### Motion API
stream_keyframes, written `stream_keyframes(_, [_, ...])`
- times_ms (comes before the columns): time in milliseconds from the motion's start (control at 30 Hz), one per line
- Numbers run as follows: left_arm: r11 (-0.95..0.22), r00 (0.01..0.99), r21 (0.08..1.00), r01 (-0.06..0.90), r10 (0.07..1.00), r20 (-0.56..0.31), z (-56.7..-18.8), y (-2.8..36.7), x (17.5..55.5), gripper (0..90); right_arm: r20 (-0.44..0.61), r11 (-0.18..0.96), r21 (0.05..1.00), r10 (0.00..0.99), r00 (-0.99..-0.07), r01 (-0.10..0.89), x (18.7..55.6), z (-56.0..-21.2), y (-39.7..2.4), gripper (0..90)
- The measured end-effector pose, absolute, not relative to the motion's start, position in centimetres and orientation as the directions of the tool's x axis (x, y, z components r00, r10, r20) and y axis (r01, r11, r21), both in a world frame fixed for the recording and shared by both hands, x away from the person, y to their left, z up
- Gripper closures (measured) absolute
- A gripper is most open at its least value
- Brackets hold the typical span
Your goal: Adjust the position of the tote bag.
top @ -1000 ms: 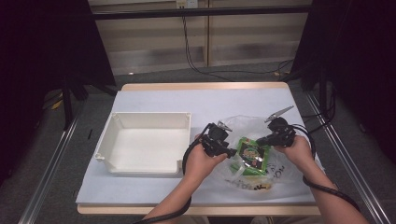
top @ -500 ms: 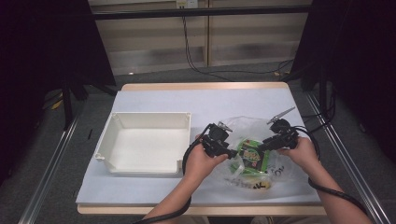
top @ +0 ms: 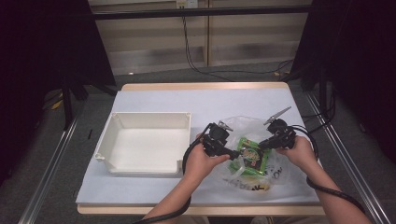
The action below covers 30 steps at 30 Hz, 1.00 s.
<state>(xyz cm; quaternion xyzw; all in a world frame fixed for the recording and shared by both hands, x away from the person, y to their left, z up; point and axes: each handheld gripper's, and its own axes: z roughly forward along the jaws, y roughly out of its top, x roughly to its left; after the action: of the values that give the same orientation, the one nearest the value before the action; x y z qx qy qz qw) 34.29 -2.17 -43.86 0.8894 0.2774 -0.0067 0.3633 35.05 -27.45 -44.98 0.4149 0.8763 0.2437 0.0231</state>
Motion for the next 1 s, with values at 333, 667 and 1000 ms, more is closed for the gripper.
stream_keyframes(333, [-0.572, 0.844, 0.649, 0.501, 0.488, -0.222, -43.6, -2.3, 34.5, 31.2, 0.124, 0.564, 0.498, 0.706, -0.697, 0.659, 34.2, -43.7, -27.8, 88.7])
stream_keyframes(667, [-0.576, 0.851, 0.654, 0.491, 0.478, -0.218, -43.3, -2.8, 34.7, 32.2, 0.087, 0.579, 0.564, 0.668, -0.739, 0.590, 33.0, -41.6, -28.2, 88.4])
stream_keyframes(1000, [-0.587, 0.861, 0.655, 0.475, 0.465, -0.207, -42.4, -3.2, 35.1, 31.7, 0.039, 0.600, 0.594, 0.644, -0.764, 0.536, 31.9, -39.9, -27.8, 89.9])
